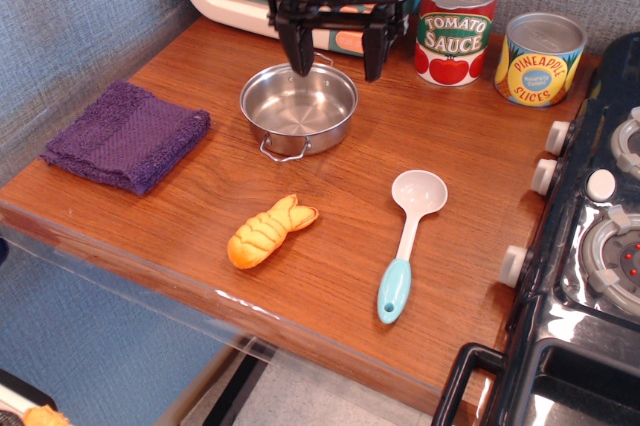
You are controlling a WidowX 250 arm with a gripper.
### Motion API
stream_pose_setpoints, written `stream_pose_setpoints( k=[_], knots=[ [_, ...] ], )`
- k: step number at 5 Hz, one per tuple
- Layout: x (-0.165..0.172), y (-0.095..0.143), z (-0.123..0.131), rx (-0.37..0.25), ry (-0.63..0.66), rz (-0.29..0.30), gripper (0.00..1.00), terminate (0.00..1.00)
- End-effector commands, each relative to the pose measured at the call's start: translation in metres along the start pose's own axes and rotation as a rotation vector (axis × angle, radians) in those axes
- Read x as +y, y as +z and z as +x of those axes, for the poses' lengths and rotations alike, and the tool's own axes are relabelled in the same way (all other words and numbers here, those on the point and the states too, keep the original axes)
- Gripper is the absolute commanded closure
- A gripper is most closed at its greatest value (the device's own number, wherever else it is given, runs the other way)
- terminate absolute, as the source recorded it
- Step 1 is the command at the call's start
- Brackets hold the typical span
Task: Place the pot onto the purple towel
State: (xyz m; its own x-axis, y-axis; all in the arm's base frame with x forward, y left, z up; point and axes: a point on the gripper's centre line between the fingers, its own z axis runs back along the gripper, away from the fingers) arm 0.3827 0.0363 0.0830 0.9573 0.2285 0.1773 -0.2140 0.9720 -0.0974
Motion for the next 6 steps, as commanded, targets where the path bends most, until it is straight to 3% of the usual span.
stream_pose_setpoints(
  k=[1, 2, 3, 4, 6],
  knots=[
    [-0.006, -0.031, 0.011, -0.044, -0.028, -0.059, 0.00, 0.00],
    [-0.013, -0.050, 0.011, -0.005, -0.053, -0.044, 0.00, 0.00],
    [-0.013, -0.068, 0.009, 0.034, -0.081, 0.023, 0.00, 0.00],
    [-0.010, -0.076, 0.008, 0.048, -0.070, 0.027, 1.00, 0.00],
    [-0.011, -0.068, 0.008, 0.043, -0.069, 0.027, 1.00, 0.00]
  ],
)
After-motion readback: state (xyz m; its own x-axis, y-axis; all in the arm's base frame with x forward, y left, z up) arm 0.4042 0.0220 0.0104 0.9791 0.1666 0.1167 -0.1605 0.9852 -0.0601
